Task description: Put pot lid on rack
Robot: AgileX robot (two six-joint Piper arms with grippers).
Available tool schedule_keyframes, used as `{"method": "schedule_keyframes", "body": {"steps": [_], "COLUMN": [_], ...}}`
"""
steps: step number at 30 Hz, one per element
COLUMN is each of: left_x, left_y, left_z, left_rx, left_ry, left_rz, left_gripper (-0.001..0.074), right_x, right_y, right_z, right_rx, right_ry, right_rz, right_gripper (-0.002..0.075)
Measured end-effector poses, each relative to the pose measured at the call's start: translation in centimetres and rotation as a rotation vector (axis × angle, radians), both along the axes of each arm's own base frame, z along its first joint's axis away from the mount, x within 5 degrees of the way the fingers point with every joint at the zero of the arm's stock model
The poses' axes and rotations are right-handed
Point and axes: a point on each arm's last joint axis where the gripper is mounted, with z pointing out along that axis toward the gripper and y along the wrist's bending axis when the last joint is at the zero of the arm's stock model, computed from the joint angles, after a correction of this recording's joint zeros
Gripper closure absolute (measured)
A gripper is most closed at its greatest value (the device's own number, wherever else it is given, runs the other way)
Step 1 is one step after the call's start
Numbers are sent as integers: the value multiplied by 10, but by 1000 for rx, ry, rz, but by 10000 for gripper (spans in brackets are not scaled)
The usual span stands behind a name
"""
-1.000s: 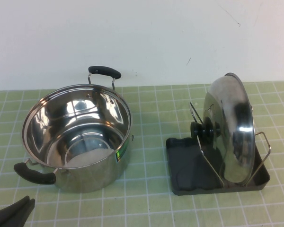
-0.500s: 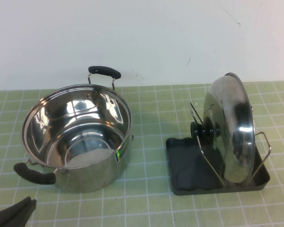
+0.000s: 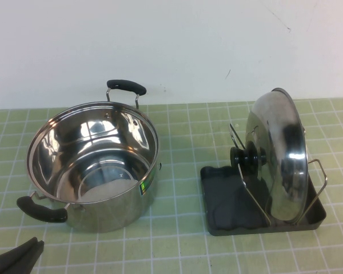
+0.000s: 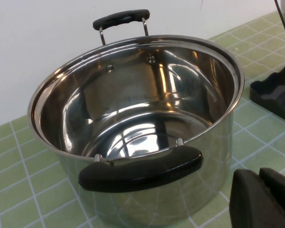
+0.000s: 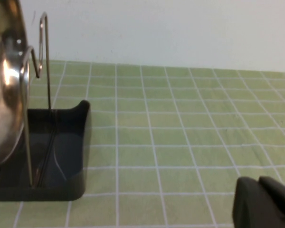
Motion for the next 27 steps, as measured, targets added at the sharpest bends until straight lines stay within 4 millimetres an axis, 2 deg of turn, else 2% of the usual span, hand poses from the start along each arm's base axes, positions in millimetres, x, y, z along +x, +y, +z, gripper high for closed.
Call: {"method": "schedule_keyframes", "body": {"steps": [6,27], "left_x": [0,0], "left_y": [0,0], "left_z": [0,0], "left_rx": [0,0], "left_ry": [0,0], "left_rz": [0,0], "left_gripper": [737,737], "right_x": [-2,-2], "right_y": [0,0], "right_z": [-6,-6], "right_rx": [42,58], "right_ry": [70,73], "right_rz": [2,-5], "right_gripper": [727,727]}}
